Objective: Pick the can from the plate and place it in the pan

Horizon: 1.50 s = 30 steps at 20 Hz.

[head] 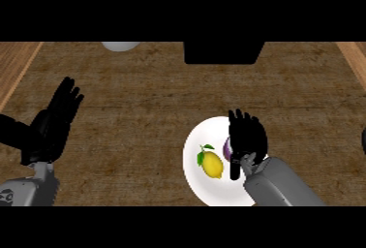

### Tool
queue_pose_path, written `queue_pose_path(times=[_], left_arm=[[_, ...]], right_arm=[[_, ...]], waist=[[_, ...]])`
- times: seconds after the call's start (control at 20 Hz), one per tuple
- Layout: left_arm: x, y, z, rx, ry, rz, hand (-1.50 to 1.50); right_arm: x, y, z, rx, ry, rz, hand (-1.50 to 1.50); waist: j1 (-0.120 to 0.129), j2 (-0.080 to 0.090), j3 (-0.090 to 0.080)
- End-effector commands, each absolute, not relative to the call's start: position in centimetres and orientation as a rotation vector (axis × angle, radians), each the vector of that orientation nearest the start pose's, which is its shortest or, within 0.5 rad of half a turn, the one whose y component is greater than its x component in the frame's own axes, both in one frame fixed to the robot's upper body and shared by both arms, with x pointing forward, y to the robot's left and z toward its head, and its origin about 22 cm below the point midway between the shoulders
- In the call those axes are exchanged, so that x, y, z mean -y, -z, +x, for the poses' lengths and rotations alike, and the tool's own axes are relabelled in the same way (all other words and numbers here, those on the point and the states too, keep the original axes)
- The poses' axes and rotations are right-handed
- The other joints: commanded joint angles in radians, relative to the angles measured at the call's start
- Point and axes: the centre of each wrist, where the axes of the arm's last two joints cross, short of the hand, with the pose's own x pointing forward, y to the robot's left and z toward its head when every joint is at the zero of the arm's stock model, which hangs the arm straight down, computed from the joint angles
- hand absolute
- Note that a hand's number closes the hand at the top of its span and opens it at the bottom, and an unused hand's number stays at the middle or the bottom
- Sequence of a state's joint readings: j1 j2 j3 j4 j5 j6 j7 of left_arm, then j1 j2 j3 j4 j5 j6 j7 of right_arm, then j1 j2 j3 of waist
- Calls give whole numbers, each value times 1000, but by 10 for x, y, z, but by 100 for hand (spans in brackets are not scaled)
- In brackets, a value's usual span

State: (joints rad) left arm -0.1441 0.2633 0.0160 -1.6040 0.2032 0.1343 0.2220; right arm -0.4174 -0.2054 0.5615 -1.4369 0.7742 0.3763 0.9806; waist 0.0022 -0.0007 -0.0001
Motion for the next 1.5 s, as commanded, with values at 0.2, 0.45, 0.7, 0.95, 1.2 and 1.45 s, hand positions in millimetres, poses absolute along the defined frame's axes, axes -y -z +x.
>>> queue_pose_path(times=[0.2,0.45,0.7,0.95,1.2,1.45], left_arm=[[-275,-64,282,1508,-23,110,0],[-271,-75,265,1512,-45,121,0],[-257,-64,276,1530,-48,96,0],[-259,-64,276,1517,-42,116,0],[-286,-60,265,1503,-82,144,0],[-283,-50,264,1505,-94,133,0]], right_arm=[[104,-13,305,677,-1228,-845,150],[104,-25,302,773,-1273,-887,150],[91,-10,305,823,-1250,-879,150],[141,-11,276,885,-1219,-858,150],[220,0,204,957,-1277,-708,150],[264,-65,185,1158,-1245,-1014,150]], waist=[[3,2,0],[3,0,0],[1,1,0],[-9,-2,0],[-47,-13,1],[-44,-11,-1]])
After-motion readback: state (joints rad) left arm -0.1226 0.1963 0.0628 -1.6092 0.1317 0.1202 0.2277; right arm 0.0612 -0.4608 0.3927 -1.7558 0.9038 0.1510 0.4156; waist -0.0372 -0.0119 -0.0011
